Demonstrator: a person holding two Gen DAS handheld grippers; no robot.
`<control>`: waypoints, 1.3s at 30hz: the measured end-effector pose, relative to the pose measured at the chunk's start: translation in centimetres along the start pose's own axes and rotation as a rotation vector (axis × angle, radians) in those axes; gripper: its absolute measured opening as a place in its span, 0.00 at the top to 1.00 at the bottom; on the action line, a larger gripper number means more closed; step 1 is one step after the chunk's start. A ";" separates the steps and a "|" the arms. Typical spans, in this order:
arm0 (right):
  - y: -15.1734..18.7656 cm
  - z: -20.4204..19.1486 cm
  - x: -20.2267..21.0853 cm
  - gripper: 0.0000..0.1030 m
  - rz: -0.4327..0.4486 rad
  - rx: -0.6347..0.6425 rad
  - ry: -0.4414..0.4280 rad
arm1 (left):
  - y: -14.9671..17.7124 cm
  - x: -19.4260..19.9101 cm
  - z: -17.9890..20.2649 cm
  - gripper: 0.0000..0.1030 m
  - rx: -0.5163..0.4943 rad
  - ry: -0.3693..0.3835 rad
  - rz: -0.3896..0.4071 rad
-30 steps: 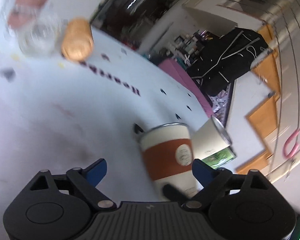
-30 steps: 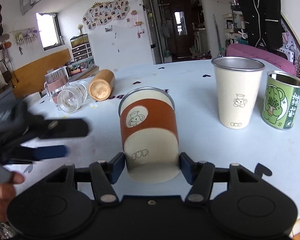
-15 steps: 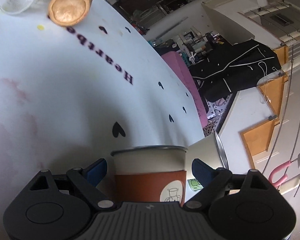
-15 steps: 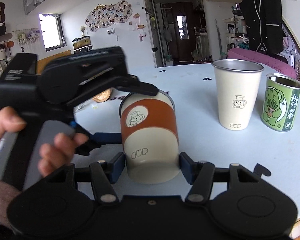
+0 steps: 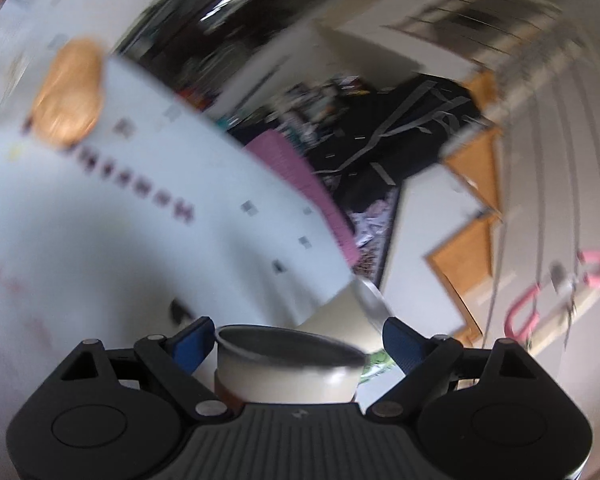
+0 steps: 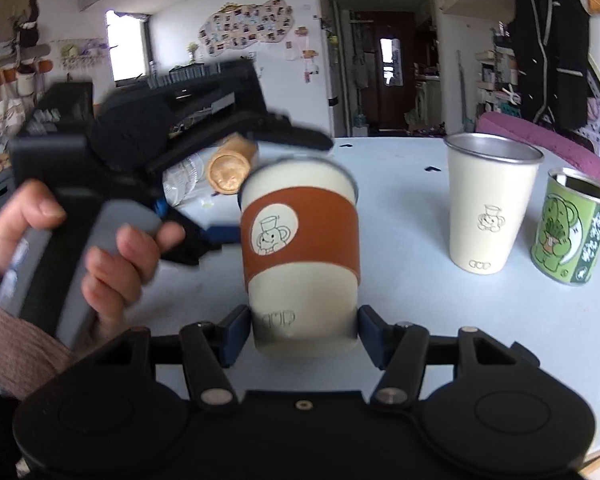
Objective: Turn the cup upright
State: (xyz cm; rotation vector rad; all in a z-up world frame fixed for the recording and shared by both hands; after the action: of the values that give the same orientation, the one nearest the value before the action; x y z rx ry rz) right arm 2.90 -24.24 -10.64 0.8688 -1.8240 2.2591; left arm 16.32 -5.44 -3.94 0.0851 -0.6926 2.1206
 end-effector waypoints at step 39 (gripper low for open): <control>2.5 -1.0 1.3 0.44 0.057 0.127 0.040 | 7.7 -0.7 0.8 0.33 -0.607 -0.264 -0.111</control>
State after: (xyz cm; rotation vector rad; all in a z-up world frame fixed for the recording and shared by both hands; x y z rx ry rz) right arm 0.42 -24.37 -12.21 0.7939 -1.7268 2.4313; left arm 10.64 -9.91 -6.91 0.0675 -1.4248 1.7288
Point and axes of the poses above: each gripper's, at about its wrist camera, not at the fingertips, and x roughly against the way its jaws point, z to its right, y to its underside, the point moved 3 cm from there along -x, roughly the way its jaws point, and after that the axes turned 14 degrees about x, right-handed, at the moved point
